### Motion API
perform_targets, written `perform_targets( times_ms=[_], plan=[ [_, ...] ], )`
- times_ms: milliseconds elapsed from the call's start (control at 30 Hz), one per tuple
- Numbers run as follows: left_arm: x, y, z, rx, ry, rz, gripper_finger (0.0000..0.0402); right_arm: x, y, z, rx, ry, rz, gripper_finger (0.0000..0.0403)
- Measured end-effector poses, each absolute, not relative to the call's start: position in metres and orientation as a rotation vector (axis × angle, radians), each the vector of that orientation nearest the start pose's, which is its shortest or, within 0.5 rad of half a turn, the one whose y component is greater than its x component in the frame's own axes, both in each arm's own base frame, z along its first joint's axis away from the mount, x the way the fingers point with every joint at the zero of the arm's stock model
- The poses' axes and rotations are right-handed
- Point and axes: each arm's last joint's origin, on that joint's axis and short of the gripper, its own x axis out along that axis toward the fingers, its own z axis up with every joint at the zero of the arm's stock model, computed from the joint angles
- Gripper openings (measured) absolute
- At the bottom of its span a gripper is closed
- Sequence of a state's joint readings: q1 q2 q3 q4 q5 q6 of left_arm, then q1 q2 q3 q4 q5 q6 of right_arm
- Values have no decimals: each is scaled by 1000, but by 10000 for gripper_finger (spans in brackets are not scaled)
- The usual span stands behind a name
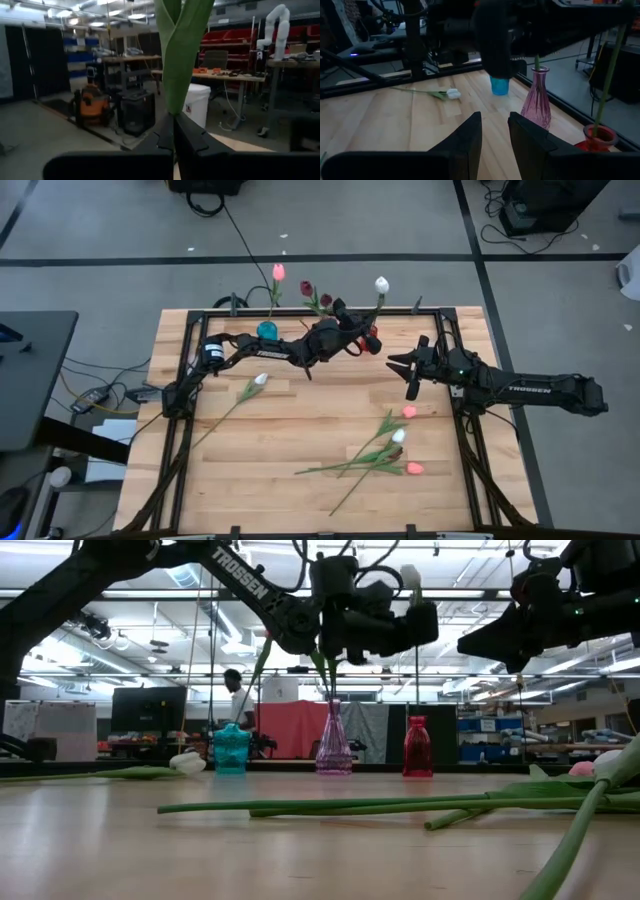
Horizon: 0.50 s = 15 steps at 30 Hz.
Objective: Sort flowers into vase by color
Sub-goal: Put the top right white flower into the red vase
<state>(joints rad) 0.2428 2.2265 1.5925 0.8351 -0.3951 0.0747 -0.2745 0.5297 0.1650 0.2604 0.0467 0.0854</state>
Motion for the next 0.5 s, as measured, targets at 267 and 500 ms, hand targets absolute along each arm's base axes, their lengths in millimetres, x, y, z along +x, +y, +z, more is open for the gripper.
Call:
perform_targets(
  times_ms=[267,500],
  plan=[
    [496,126,232,133,-37,589,104,133,-39,195,90,92,-326,110],
    [502,109,227,139,158,616,189,133,-38,195,93,96,-301,110]
  ],
)
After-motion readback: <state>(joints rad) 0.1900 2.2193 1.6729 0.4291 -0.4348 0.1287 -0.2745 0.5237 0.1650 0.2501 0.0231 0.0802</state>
